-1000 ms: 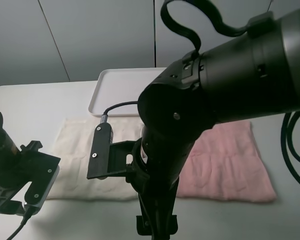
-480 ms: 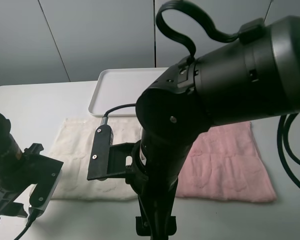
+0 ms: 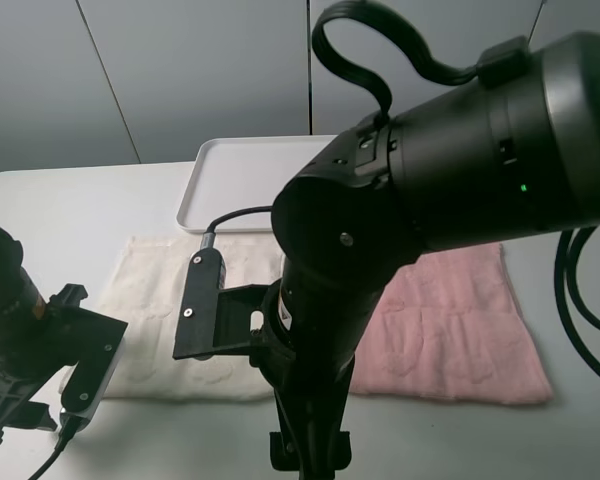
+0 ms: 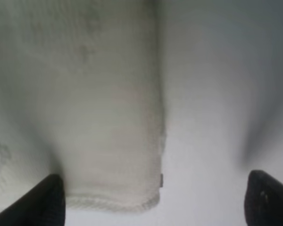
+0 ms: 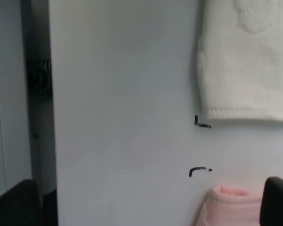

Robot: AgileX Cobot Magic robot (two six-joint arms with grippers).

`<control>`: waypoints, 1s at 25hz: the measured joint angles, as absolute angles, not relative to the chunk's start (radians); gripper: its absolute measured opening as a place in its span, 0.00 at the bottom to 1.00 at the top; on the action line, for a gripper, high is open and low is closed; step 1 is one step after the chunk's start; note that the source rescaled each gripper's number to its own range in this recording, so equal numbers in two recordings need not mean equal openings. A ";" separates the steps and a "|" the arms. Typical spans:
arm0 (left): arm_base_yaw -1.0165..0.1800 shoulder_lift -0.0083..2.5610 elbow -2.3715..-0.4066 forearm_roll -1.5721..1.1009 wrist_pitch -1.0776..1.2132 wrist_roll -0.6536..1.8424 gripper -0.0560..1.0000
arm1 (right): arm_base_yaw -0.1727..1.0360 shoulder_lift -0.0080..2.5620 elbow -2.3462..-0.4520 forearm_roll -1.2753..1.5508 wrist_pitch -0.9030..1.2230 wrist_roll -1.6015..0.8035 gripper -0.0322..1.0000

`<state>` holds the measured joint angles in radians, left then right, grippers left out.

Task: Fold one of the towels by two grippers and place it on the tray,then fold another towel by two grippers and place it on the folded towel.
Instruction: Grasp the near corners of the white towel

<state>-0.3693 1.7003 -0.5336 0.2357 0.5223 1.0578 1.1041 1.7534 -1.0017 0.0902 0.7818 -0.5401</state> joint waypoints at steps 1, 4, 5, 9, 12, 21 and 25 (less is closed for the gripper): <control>-0.369 1.711 -0.534 0.236 0.520 1.058 0.98 | 1.104 1.753 -1.002 0.090 0.782 -0.540 1.00; -0.369 1.740 -0.536 0.236 0.516 1.058 0.98 | 1.104 1.755 -1.002 0.090 0.782 -0.540 1.00; -0.369 1.742 -0.537 0.236 0.516 1.056 0.98 | 1.104 1.755 -1.002 0.090 0.782 -0.540 1.00; -0.369 1.744 -0.537 0.236 0.516 1.056 0.98 | 1.104 1.755 -1.002 0.090 0.765 -0.545 1.00; -0.369 1.744 -0.537 0.236 0.516 1.056 0.98 | 1.108 1.761 -1.002 0.092 0.747 -0.567 1.00; -0.369 1.744 -0.537 0.236 0.516 1.050 0.98 | 1.164 1.919 -1.125 0.085 0.742 -0.611 1.00; -0.369 1.744 -0.537 0.236 0.516 1.048 0.98 | 1.165 1.997 -1.207 0.040 0.763 -0.611 1.00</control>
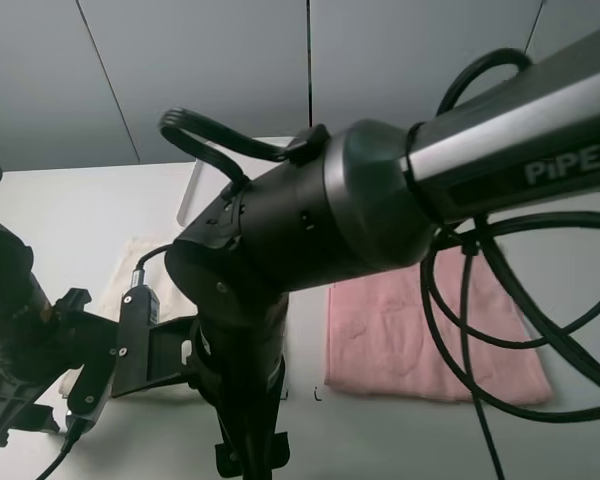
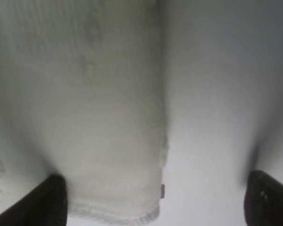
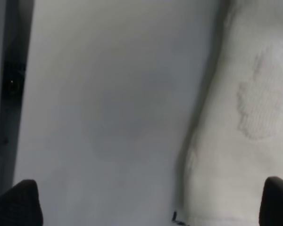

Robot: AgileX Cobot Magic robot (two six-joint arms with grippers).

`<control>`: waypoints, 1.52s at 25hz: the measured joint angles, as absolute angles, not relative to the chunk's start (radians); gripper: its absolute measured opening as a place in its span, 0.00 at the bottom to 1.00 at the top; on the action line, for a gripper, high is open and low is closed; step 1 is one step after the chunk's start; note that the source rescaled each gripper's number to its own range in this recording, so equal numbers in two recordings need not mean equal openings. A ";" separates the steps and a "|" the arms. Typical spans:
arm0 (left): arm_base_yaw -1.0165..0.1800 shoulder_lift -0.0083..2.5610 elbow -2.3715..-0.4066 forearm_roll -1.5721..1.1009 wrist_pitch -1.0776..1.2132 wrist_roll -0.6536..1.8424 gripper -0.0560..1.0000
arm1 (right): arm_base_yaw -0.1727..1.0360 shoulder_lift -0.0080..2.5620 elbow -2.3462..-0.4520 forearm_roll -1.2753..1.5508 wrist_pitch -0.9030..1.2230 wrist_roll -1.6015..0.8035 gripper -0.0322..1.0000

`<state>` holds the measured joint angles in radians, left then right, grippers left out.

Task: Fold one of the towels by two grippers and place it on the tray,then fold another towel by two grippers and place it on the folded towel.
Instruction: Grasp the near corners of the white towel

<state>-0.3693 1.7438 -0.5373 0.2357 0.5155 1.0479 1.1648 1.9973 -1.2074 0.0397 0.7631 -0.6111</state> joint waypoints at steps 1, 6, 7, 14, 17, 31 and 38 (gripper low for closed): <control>-0.369 1.744 -0.537 0.236 0.516 1.048 0.98 | 1.165 2.014 -1.219 0.035 0.766 -0.611 1.00; -0.369 1.744 -0.537 0.236 0.516 1.048 0.98 | 1.165 2.067 -1.225 -0.023 0.787 -0.599 1.00; -0.369 1.744 -0.537 0.236 0.516 1.048 0.98 | 1.165 2.069 -1.225 -0.028 0.787 -0.597 1.00; -0.369 1.744 -0.537 0.236 0.515 1.048 0.98 | 1.150 2.071 -1.225 -0.072 0.781 -0.575 1.00; -0.369 1.744 -0.537 0.236 0.515 1.048 0.98 | 1.118 2.071 -1.225 -0.064 0.778 -0.564 1.00; -0.369 1.744 -0.537 0.236 0.515 1.048 0.98 | 1.104 2.119 -1.227 -0.009 0.775 -0.561 1.00; -0.369 1.744 -0.537 0.236 0.515 1.048 0.98 | 1.104 2.119 -1.227 -0.007 0.756 -0.561 1.00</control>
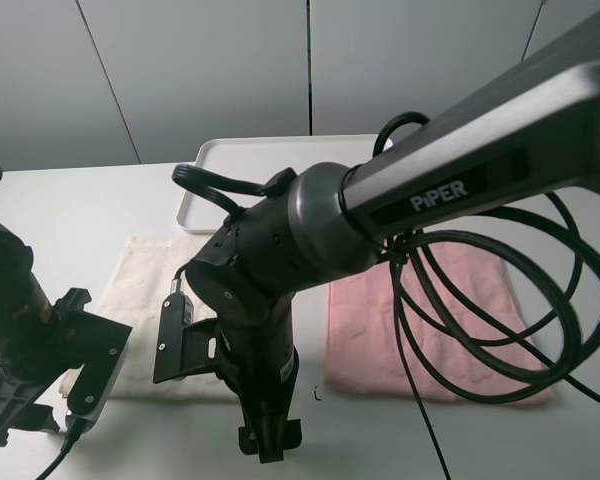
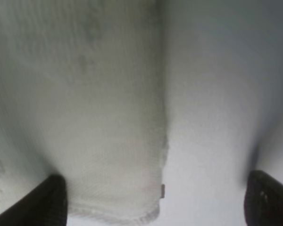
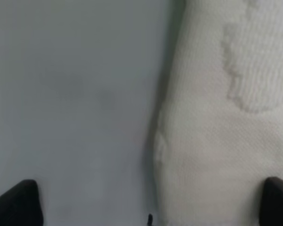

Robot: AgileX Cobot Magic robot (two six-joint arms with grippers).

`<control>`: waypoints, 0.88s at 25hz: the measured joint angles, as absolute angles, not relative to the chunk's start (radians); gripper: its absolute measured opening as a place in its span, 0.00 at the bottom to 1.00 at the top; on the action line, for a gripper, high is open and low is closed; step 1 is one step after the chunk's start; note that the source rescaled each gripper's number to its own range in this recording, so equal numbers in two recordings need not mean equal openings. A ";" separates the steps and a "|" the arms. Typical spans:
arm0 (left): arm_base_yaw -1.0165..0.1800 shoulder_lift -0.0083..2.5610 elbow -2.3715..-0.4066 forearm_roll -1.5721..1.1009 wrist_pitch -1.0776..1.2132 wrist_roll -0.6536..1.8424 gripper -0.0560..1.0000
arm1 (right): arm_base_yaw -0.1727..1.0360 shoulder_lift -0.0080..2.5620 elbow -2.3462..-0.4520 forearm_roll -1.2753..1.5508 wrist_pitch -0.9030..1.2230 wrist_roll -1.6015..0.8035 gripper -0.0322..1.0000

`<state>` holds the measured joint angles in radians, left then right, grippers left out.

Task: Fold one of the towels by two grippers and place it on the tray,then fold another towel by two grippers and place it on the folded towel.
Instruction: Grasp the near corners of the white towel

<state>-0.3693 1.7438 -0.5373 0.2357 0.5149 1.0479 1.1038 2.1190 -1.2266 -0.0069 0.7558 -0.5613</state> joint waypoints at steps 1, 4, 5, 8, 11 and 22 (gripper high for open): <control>-0.369 1.744 -0.537 0.236 0.515 1.048 0.98 | 1.104 2.119 -1.227 -0.007 0.755 -0.561 1.00; -0.369 1.744 -0.537 0.236 0.515 1.048 0.98 | 1.104 2.126 -1.227 -0.009 0.753 -0.561 1.00; -0.369 1.744 -0.537 0.236 0.513 1.048 0.98 | 1.104 2.128 -1.227 -0.009 0.753 -0.561 1.00; -0.369 1.744 -0.537 0.236 0.511 1.048 0.98 | 1.104 2.136 -1.233 -0.011 0.758 -0.561 1.00; -0.369 1.744 -0.537 0.236 0.511 1.048 0.98 | 1.104 2.136 -1.233 -0.014 0.758 -0.561 0.95; -0.369 1.744 -0.537 0.236 0.500 1.039 0.97 | 1.104 2.138 -1.235 -0.100 0.733 -0.539 0.03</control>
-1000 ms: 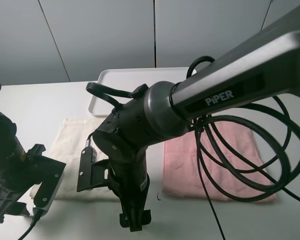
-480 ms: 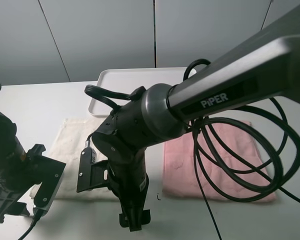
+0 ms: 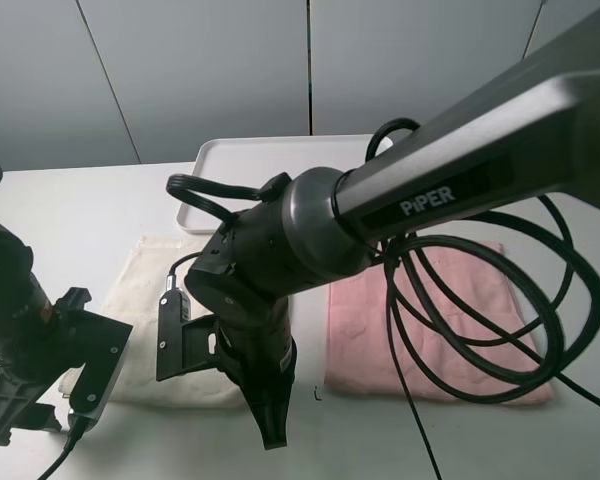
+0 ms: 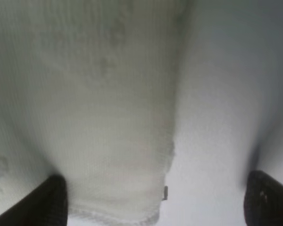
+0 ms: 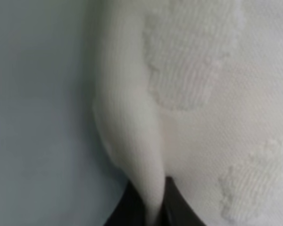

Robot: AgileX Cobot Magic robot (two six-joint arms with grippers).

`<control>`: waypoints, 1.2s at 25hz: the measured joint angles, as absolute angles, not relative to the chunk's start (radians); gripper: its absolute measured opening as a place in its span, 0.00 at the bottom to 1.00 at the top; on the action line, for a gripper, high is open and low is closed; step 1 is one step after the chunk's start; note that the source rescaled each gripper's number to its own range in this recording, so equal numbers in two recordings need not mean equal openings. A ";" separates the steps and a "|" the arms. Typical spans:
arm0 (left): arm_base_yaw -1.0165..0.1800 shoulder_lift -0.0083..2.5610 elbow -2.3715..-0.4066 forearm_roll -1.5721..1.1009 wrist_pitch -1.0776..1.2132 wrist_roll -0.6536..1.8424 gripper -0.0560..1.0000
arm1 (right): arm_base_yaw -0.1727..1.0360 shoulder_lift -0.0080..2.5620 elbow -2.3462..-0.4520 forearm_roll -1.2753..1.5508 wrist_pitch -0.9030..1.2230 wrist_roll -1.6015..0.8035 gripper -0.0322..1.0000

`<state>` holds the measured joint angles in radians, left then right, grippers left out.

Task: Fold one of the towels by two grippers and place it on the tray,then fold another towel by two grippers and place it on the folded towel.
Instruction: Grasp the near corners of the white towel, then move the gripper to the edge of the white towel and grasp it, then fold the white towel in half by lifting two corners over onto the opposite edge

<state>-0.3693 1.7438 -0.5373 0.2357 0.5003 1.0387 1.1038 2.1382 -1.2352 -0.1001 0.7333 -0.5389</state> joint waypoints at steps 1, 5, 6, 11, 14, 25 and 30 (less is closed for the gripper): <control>-0.369 1.744 -0.537 0.236 0.497 1.039 0.97 | 1.104 2.138 -1.235 -0.103 0.733 -0.537 0.03; -0.369 1.746 -0.537 0.238 0.474 1.023 0.97 | 1.104 2.138 -1.235 -0.106 0.733 -0.535 0.03; -0.369 1.749 -0.537 0.238 0.467 1.013 0.97 | 1.104 2.138 -1.235 -0.108 0.733 -0.535 0.03; -0.369 1.762 -0.537 0.254 0.455 0.993 0.97 | 1.104 2.138 -1.235 -0.110 0.731 -0.535 0.03; -0.369 1.766 -0.540 0.263 0.451 0.992 0.90 | 1.104 2.138 -1.235 -0.110 0.731 -0.533 0.03; -0.369 1.764 -0.550 0.303 0.422 0.993 0.08 | 1.104 2.135 -1.235 -0.112 0.729 -0.470 0.03; -0.369 1.724 -0.537 0.288 0.413 0.950 0.07 | 1.104 2.074 -1.232 -0.116 0.735 -0.427 0.03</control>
<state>-0.3693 1.7242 -0.5371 0.2882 0.4132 0.9501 1.1038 2.0744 -1.2324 -0.1160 0.7354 -0.4268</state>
